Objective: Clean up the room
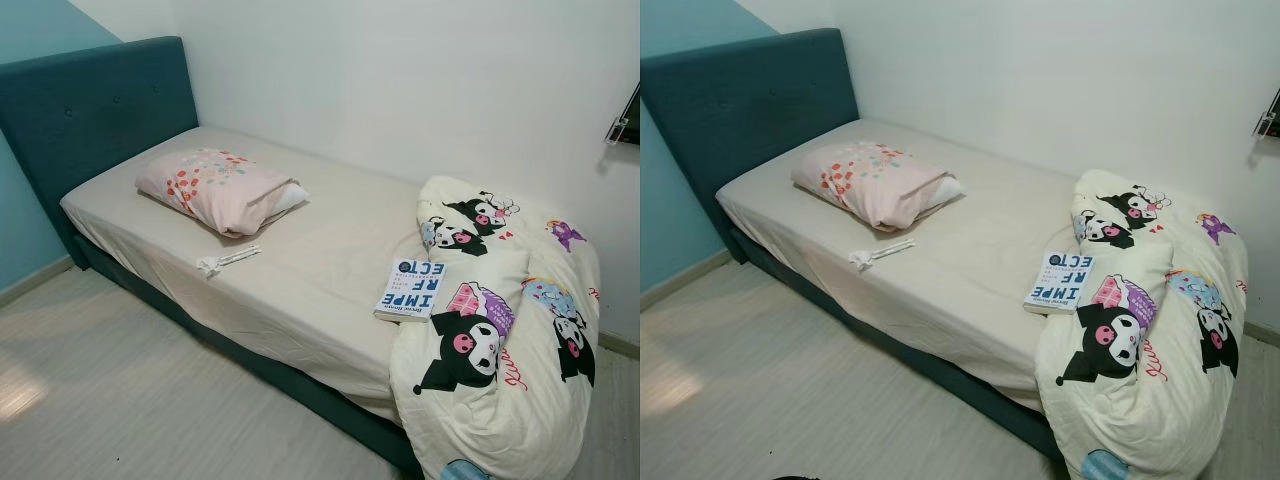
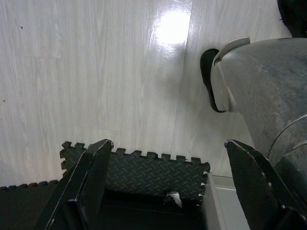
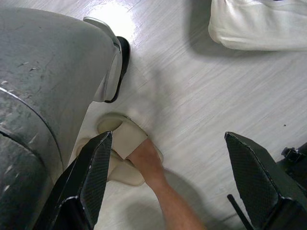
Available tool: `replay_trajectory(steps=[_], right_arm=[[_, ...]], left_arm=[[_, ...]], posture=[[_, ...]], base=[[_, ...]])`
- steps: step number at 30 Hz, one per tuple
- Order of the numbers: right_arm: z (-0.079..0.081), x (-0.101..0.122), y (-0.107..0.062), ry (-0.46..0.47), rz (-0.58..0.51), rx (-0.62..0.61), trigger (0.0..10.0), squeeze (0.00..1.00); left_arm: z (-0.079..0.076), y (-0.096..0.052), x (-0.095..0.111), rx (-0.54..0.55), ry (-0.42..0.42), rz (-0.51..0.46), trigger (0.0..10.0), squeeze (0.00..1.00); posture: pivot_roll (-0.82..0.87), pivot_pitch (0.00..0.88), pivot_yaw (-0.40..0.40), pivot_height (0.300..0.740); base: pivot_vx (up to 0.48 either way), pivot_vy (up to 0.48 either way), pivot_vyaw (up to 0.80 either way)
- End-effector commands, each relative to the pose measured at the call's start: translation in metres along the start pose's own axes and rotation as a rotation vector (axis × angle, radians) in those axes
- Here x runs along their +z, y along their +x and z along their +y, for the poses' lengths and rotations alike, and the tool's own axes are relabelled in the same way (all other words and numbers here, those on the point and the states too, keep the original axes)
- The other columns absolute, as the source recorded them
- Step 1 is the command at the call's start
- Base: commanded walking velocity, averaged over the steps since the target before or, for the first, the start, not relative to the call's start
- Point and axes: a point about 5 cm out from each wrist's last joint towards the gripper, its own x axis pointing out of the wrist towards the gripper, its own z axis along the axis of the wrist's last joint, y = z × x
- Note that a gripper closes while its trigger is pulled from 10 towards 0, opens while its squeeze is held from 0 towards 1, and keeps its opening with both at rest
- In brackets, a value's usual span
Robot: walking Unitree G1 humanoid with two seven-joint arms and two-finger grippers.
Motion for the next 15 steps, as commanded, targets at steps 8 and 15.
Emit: replay_trajectory(steps=[8,15], right_arm=[[0.0078,0.0015,0.0008,-0.004,-0.002,0.025,10.0,0.00],[0.0078,0.0019,0.0008,-0.002,-0.008,0.024,10.0,0.00]], left_arm=[[0.0014,-0.0006,-0.0035,-0.009,0.001,0.013,10.0,0.00],[0.0014,-0.0006,-0.0034,-0.009,-0.001,0.013,10.0,0.00]], posture=[[0.01,0.005,-0.039,0.740],[0.01,0.005,-0.039,0.740]], base=[[0.000,0.000,0.00],[0.000,0.000,0.00]])
